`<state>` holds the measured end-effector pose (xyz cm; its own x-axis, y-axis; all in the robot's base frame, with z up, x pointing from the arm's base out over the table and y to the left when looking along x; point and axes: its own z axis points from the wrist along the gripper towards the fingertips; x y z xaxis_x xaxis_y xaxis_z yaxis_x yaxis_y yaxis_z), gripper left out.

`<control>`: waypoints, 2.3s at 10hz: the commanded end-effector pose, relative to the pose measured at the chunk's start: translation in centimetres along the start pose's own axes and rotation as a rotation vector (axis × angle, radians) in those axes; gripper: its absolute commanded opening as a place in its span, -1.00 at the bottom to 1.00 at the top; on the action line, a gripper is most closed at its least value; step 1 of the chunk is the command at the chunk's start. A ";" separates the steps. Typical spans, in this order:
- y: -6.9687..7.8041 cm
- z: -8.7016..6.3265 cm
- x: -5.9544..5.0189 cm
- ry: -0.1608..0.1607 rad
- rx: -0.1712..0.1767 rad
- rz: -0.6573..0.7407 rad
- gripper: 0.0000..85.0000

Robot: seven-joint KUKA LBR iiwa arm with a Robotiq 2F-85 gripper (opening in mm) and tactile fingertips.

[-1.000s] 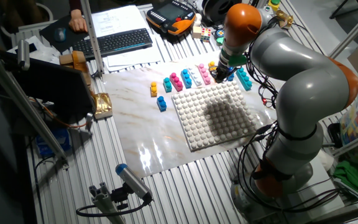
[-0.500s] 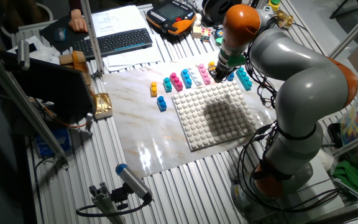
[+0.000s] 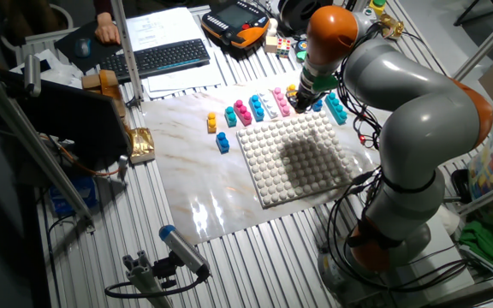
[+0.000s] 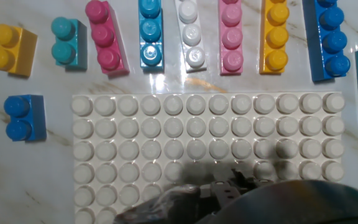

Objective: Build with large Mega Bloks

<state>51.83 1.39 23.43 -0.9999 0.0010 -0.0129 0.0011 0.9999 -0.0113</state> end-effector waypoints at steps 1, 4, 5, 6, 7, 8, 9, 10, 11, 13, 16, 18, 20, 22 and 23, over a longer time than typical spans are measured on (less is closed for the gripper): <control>0.0 0.0 0.0 -0.007 0.021 -0.008 -0.98; 0.0 0.0 0.0 -0.009 0.006 -0.009 -0.98; 0.0 0.0 0.0 -0.015 0.010 -0.005 -0.98; 0.0 0.0 0.0 -0.012 -0.008 0.005 -0.98; 0.0 0.0 0.0 -0.007 -0.005 0.015 -0.98; 0.0 0.0 0.0 -0.003 -0.004 0.021 -0.98; 0.1 0.0 -0.1 0.002 -0.005 0.028 -0.98; 1.0 -0.3 -0.3 0.009 -0.003 0.038 -0.98; 1.7 -0.7 -0.5 0.019 -0.005 0.044 -0.98; 1.9 -0.9 -0.4 0.010 0.018 0.043 -0.98; -1.2 0.4 -0.3 -0.012 0.024 0.004 -0.98; -2.8 1.8 -0.5 -0.020 0.009 -0.006 -0.98; -3.2 2.2 -0.5 -0.009 0.004 0.015 -0.98; -3.2 2.2 -0.5 0.005 0.000 0.078 -0.98; -3.2 2.2 -0.5 0.003 0.010 0.104 -0.98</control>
<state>52.40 -1.80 21.31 -0.9945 0.1037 -0.0120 0.1039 0.9944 -0.0207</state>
